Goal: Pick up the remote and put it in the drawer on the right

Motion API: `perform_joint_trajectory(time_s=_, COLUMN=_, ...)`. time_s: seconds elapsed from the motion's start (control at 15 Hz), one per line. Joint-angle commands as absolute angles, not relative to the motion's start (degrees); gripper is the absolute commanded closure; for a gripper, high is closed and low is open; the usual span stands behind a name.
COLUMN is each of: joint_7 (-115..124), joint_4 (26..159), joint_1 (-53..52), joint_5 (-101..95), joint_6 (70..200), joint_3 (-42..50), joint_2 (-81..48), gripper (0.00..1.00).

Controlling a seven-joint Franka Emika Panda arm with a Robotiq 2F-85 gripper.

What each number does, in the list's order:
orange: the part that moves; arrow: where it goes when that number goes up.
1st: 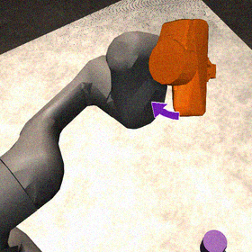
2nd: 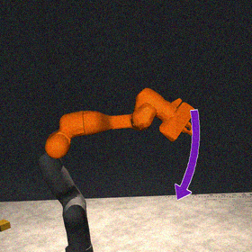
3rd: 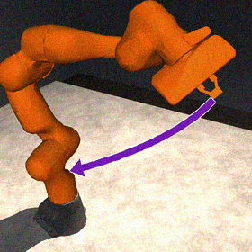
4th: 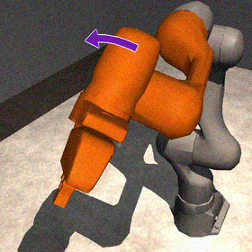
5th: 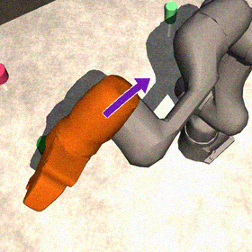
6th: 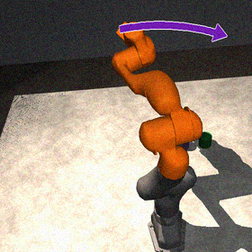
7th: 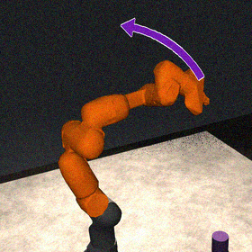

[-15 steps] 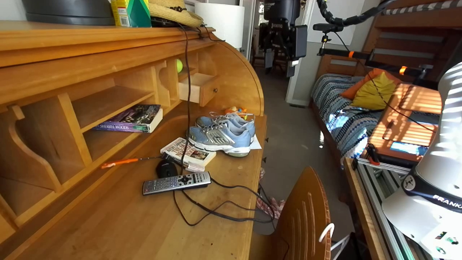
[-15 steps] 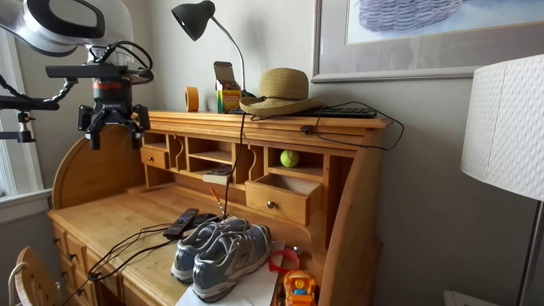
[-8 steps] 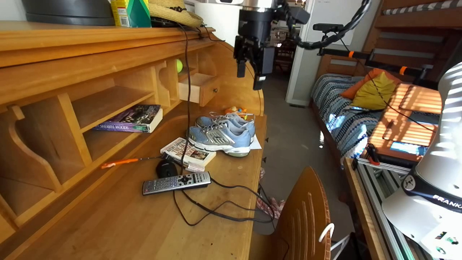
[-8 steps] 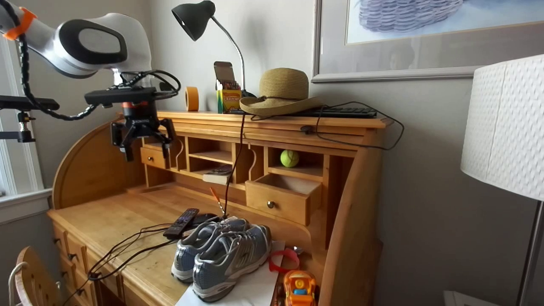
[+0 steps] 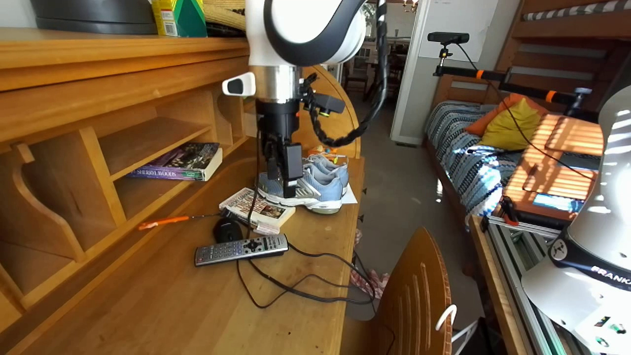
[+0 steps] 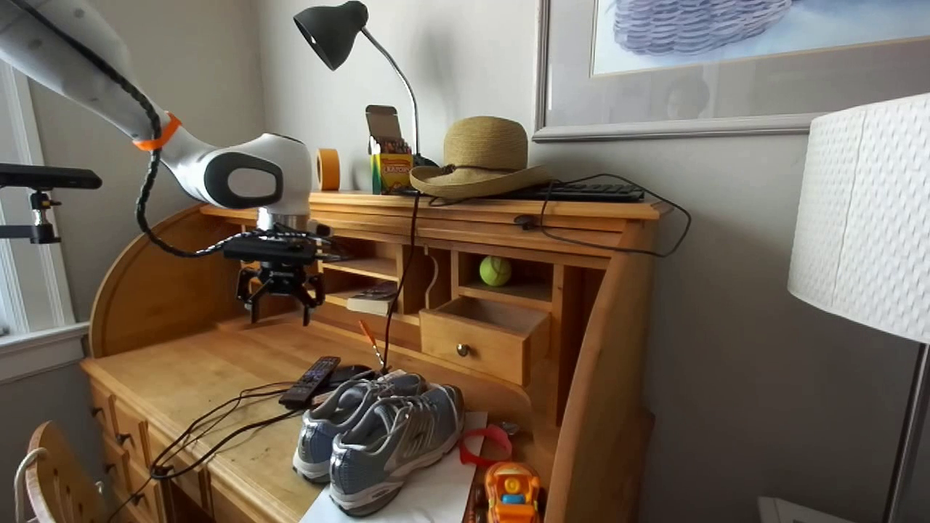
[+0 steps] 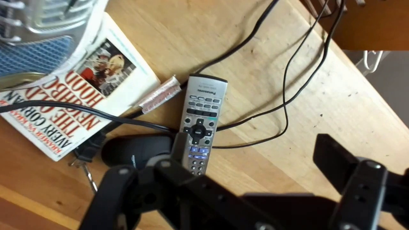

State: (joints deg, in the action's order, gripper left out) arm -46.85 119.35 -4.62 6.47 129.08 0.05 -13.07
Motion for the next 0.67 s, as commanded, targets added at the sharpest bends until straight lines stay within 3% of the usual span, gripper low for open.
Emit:
perform_joint_trajectory(time_s=0.0, joint_7=-39.8, joint_4=110.4, joint_1=-2.3, joint_5=8.6, joint_6=123.2, joint_3=-2.6, joint_2=-22.5, gripper=0.00)
perform_joint_trajectory(time_s=0.27, joint_7=-37.4, joint_4=103.2, joint_1=0.4, joint_5=9.2, joint_6=113.2, joint_3=-5.1, joint_2=-28.6, gripper=0.00)
perform_joint_trajectory(time_s=0.33, joint_7=-35.9, joint_4=108.3, joint_1=-0.4, joint_5=6.9, joint_6=119.4, joint_3=-4.8, joint_2=-25.3, gripper=0.00)
perform_joint_trajectory(time_s=0.6, joint_7=-32.8, joint_4=105.7, joint_1=0.3, joint_5=8.2, joint_6=118.1, joint_3=-5.3, joint_2=-27.4, gripper=0.00)
